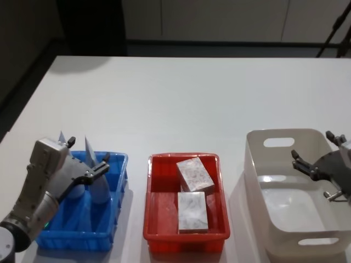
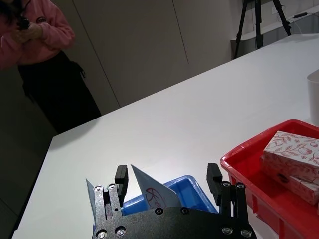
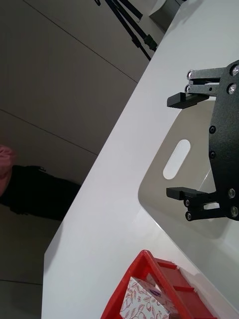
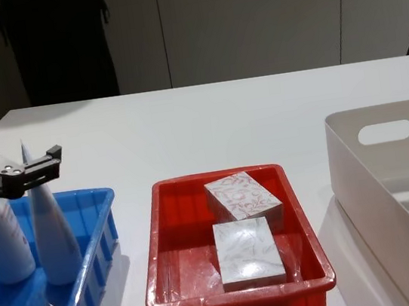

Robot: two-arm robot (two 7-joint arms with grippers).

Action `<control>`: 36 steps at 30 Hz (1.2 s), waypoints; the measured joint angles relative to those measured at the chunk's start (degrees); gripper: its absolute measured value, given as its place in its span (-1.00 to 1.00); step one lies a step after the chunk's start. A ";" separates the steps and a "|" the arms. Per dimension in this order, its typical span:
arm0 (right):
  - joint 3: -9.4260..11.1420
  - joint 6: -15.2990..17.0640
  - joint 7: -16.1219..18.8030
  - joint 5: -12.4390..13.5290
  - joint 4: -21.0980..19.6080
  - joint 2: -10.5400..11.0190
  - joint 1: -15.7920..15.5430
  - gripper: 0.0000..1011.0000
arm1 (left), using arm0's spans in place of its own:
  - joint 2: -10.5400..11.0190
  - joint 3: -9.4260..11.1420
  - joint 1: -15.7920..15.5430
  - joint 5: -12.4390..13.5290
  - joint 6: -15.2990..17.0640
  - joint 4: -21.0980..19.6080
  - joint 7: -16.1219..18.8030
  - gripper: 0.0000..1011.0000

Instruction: Bimanual collaborative sorting of washing and personal care products

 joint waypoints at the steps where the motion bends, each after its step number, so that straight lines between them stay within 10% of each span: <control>1: 0.00 0.00 0.00 0.00 0.00 0.00 0.00 0.98 | 0.02 -0.15 0.21 -0.02 0.12 -0.12 -0.03 0.98; 36: 0.00 0.00 0.00 0.00 0.00 0.00 0.00 0.98 | -3.03 -5.83 5.29 -2.67 4.46 -3.30 -3.37 0.98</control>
